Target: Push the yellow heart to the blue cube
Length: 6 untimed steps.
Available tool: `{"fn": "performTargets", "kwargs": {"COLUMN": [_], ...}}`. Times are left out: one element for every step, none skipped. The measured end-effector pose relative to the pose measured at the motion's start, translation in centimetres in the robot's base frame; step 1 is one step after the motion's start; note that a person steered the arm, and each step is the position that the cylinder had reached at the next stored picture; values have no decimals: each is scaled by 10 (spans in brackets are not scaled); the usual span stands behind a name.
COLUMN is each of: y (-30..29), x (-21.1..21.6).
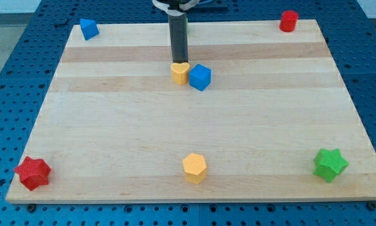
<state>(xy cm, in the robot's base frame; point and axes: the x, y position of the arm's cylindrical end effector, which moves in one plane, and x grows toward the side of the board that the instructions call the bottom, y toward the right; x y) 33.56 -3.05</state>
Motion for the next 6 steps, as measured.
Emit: {"fn": "performTargets", "kwargs": {"y": [4, 9, 17, 20, 20, 9], "x": [0, 0, 0, 0, 0, -3]}}
